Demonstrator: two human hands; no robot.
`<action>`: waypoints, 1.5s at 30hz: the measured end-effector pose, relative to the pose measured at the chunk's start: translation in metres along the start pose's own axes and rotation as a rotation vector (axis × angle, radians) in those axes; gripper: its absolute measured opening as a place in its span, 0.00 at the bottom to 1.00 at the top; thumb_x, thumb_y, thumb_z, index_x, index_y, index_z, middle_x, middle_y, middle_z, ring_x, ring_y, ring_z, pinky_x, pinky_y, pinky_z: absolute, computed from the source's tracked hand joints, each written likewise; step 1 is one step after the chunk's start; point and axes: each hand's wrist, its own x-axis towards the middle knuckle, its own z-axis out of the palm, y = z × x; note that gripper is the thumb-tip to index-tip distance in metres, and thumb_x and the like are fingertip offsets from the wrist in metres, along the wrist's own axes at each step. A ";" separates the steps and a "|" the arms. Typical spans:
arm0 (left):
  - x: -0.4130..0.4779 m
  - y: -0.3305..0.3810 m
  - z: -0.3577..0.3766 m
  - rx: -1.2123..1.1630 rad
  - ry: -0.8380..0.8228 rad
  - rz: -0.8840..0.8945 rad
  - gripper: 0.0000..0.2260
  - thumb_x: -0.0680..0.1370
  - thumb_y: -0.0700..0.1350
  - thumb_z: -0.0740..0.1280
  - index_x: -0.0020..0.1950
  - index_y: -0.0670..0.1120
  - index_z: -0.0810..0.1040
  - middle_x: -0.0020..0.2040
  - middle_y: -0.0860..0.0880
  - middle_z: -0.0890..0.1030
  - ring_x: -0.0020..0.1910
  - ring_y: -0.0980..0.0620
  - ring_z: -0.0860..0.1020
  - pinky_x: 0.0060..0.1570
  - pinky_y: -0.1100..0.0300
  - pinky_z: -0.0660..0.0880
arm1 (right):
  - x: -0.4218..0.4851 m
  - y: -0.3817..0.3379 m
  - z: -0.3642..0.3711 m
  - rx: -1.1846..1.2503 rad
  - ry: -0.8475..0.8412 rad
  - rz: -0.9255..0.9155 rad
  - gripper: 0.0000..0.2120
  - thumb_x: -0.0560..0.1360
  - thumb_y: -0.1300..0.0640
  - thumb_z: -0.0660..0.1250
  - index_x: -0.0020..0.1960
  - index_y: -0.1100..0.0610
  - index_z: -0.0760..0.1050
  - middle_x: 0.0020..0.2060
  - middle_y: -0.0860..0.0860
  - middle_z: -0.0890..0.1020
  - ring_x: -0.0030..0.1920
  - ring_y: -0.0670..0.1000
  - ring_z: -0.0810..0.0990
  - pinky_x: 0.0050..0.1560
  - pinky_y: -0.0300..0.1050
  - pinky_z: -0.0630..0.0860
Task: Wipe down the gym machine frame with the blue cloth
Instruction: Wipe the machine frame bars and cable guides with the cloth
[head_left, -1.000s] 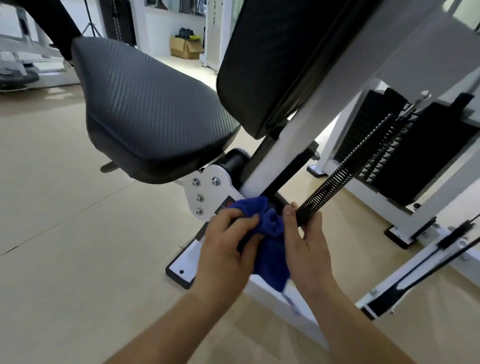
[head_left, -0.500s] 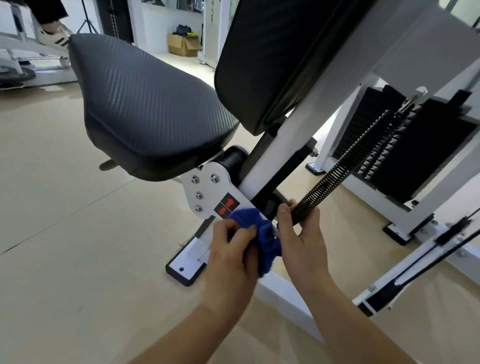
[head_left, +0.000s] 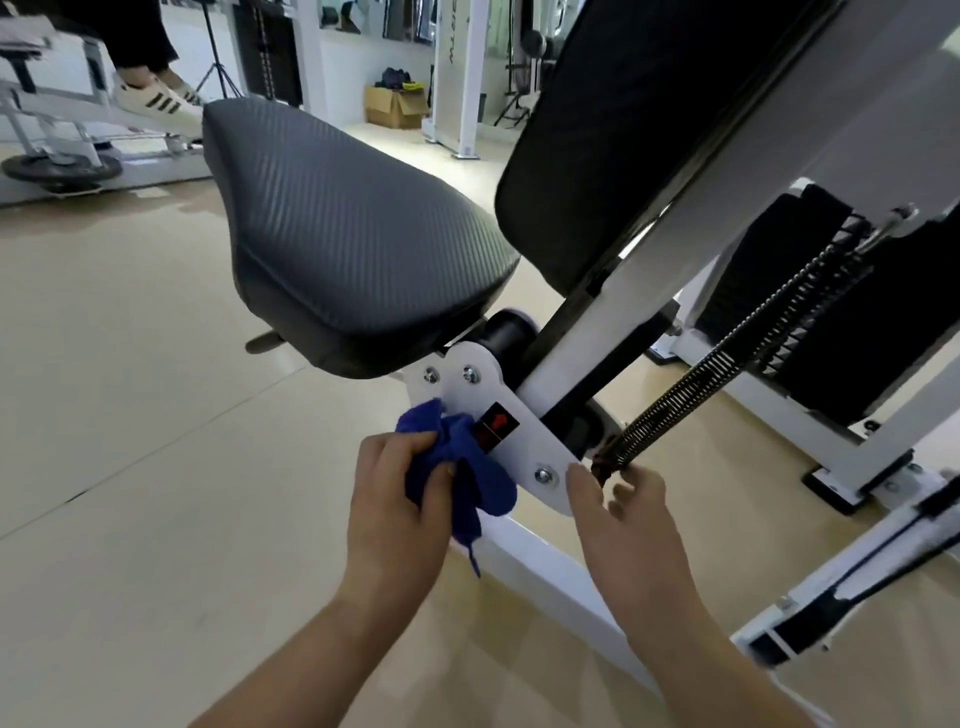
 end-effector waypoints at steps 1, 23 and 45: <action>0.007 0.000 -0.003 0.016 0.008 0.010 0.12 0.78 0.37 0.70 0.57 0.52 0.78 0.55 0.54 0.74 0.55 0.61 0.76 0.52 0.71 0.72 | -0.005 0.000 0.002 -0.094 0.012 -0.001 0.19 0.78 0.35 0.60 0.58 0.49 0.69 0.48 0.42 0.78 0.49 0.49 0.78 0.52 0.51 0.74; 0.034 -0.026 0.005 -0.044 -0.004 -0.210 0.12 0.81 0.40 0.65 0.48 0.58 0.73 0.50 0.59 0.75 0.49 0.59 0.78 0.45 0.68 0.77 | 0.018 -0.015 0.048 -0.307 0.369 -0.820 0.21 0.73 0.53 0.68 0.65 0.54 0.82 0.50 0.48 0.76 0.49 0.51 0.72 0.43 0.43 0.74; 0.030 -0.028 0.020 -0.086 0.017 -0.341 0.11 0.80 0.42 0.63 0.47 0.59 0.73 0.51 0.51 0.80 0.46 0.52 0.81 0.47 0.50 0.82 | 0.019 -0.024 0.052 -0.263 0.382 -0.655 0.15 0.74 0.57 0.68 0.59 0.51 0.84 0.47 0.46 0.76 0.49 0.50 0.72 0.43 0.44 0.70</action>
